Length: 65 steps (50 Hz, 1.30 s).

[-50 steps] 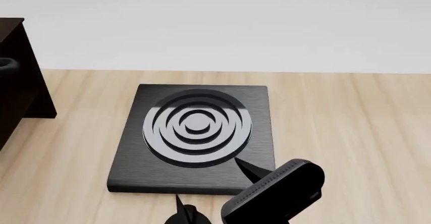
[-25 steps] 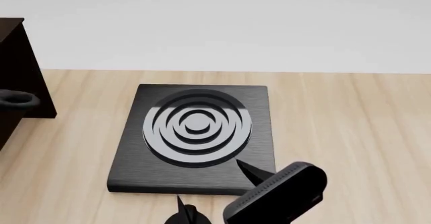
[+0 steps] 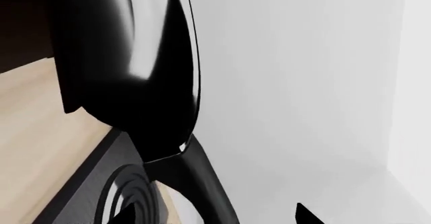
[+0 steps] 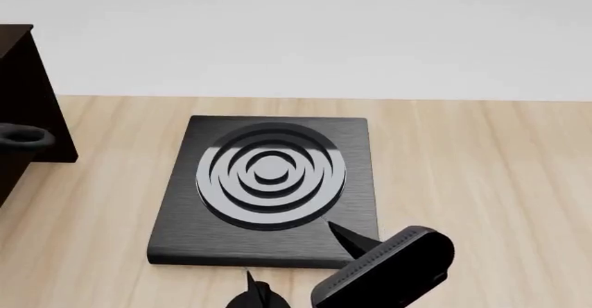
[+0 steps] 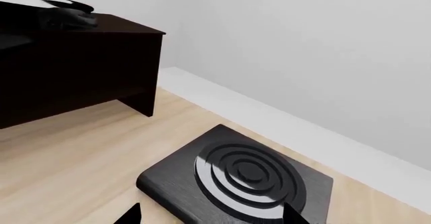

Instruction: Put the frying pan on the cabinet shelf.

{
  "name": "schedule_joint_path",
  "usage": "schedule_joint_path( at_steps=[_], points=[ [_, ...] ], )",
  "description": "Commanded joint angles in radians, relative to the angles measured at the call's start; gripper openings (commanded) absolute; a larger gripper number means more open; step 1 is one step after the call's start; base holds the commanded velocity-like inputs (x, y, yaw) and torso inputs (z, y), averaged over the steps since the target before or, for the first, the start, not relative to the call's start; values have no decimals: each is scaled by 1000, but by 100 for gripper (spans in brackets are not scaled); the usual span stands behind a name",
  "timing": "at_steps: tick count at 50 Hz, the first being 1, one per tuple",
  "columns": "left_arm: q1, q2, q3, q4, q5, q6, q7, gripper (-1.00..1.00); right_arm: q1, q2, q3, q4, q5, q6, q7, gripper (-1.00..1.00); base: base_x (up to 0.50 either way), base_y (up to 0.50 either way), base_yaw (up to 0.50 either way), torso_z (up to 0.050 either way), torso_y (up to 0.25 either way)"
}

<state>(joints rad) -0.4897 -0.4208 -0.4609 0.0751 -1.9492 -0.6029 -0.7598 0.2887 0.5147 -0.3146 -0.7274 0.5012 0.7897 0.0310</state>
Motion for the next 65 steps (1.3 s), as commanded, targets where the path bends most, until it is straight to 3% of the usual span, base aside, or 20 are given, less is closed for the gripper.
schedule_joint_path(
  at_steps=[1,29,47,53,65],
  points=[
    [30,11,-19,40,-21,-3,-2,100,-11,6,12,-33,-8,24,12,100,0,0,0,0,0],
    [160,26,-54,239,-101,-30,-46,100,-36,11,17,-20,-9,-16,17,100,0,0,0,0,0],
    [249,22,-56,375,-64,-80,-26,100,-52,-2,40,-7,1,-31,40,100,0,0,0,0,0],
    [284,20,-56,418,-24,-115,21,100,-48,-6,56,-2,8,-43,43,100,0,0,0,0,0],
    [341,5,-65,503,242,-174,172,100,-95,-29,94,17,16,-101,60,100,0,0,0,0,0]
  ],
)
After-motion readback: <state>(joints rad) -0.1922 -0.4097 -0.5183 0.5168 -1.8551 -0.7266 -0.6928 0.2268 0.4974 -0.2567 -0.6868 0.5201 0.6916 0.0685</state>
